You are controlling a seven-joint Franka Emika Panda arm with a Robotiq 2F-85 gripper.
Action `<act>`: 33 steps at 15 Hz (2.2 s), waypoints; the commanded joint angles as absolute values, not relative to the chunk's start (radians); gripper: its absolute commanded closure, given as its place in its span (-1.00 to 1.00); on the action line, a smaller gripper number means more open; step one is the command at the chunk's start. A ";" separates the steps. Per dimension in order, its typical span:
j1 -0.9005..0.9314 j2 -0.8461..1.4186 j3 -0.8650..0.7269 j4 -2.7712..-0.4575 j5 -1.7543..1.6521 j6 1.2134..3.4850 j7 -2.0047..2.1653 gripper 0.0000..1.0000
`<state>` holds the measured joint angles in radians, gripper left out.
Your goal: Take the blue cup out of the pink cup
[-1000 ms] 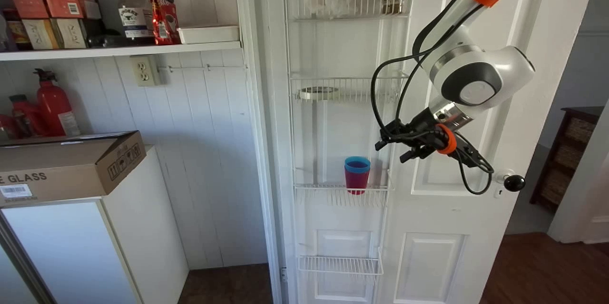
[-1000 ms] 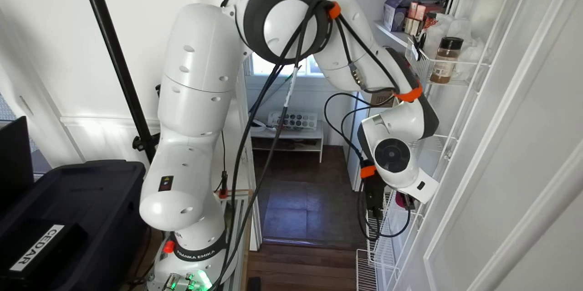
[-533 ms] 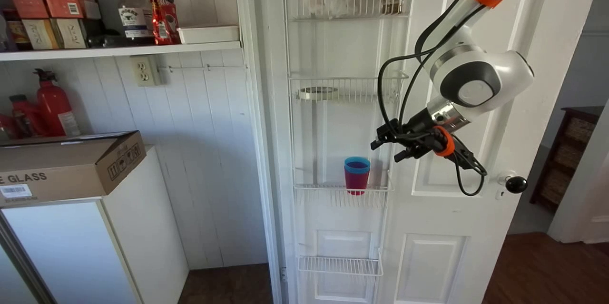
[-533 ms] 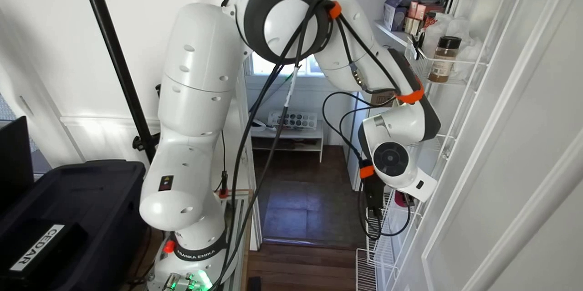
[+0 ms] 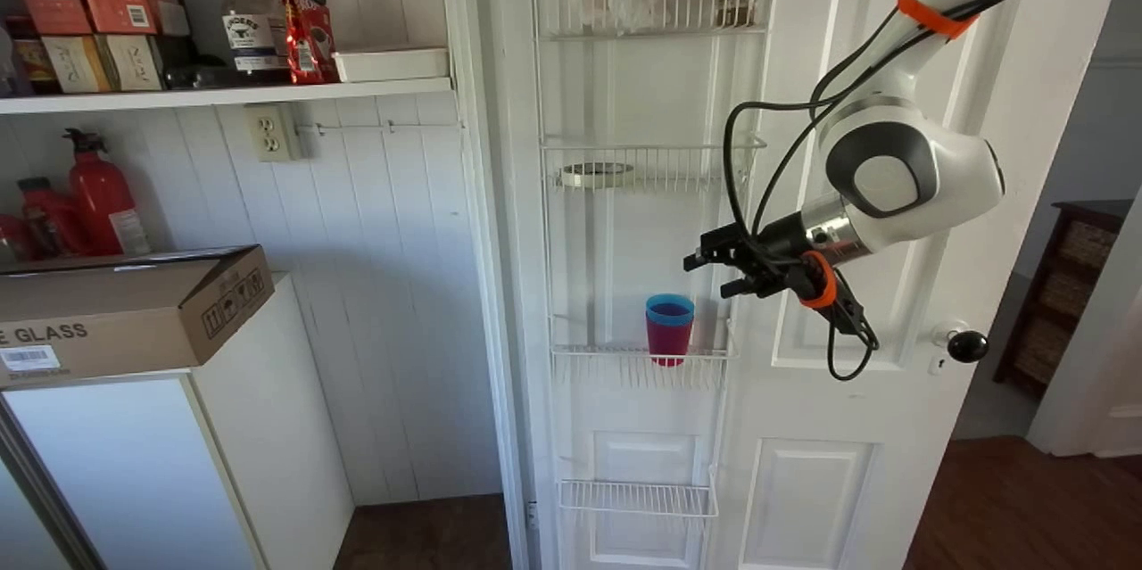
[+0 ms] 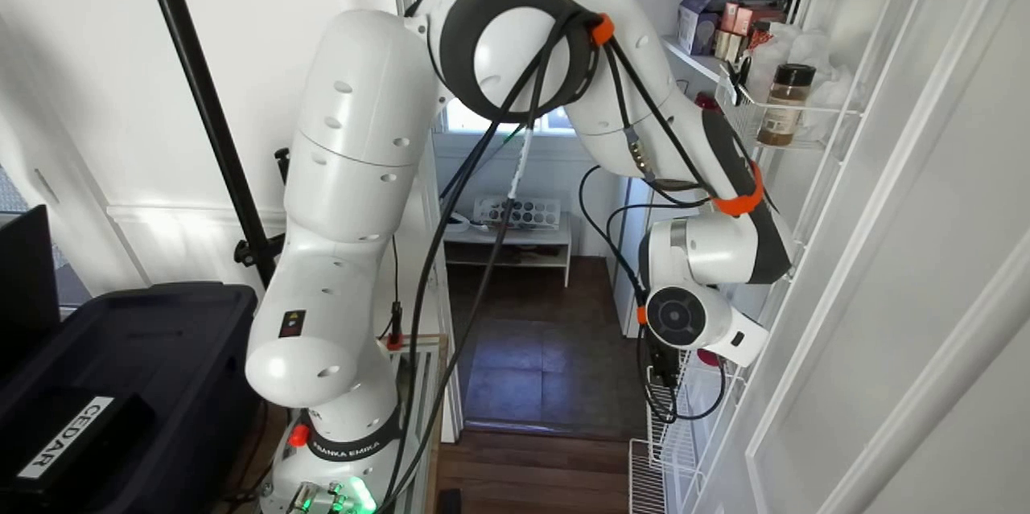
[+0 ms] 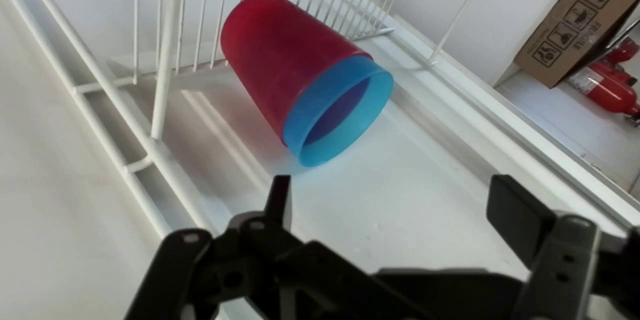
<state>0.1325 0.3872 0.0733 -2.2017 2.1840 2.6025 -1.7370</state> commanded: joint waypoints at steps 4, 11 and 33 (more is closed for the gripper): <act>0.187 0.477 0.021 -2.171 2.205 2.543 -1.712 -1.00; 0.223 0.528 -0.011 -2.109 2.293 2.620 -1.643 -1.00; 0.258 0.553 -0.013 -2.017 2.288 2.871 -1.510 1.00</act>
